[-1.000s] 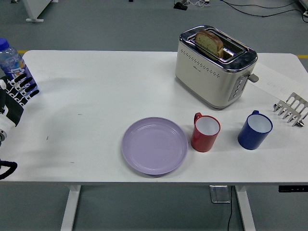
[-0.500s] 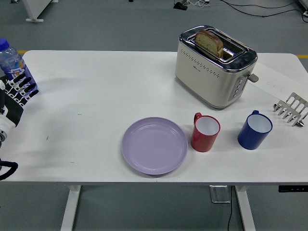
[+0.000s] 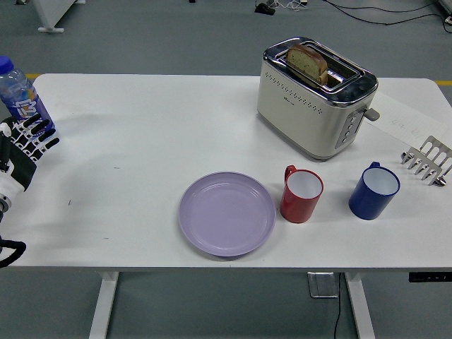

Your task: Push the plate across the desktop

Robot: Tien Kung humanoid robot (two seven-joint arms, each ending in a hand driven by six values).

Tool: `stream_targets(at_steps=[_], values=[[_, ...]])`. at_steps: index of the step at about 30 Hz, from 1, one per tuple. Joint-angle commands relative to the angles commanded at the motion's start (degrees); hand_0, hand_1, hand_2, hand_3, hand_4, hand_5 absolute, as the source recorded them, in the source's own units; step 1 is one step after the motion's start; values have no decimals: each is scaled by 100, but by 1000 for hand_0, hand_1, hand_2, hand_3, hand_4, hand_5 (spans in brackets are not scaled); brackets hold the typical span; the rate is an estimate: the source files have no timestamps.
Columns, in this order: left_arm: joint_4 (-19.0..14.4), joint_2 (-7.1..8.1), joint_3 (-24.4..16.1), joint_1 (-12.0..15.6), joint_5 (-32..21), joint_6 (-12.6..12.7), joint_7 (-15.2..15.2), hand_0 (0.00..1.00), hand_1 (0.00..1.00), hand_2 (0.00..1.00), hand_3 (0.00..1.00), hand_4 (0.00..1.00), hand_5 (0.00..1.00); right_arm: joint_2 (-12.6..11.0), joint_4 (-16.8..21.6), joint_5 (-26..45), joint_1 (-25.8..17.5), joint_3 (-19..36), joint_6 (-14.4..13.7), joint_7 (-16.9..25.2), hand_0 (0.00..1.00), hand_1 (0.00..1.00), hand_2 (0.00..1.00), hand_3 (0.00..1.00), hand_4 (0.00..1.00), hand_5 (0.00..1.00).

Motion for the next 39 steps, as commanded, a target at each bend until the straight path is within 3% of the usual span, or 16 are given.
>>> stream_targets(at_steps=[39], values=[[-19, 29, -115, -30, 44, -37, 210, 731, 783, 778, 720, 536, 998, -17, 0, -14, 9, 25, 8, 24, 684, 684, 765, 713, 341, 316]])
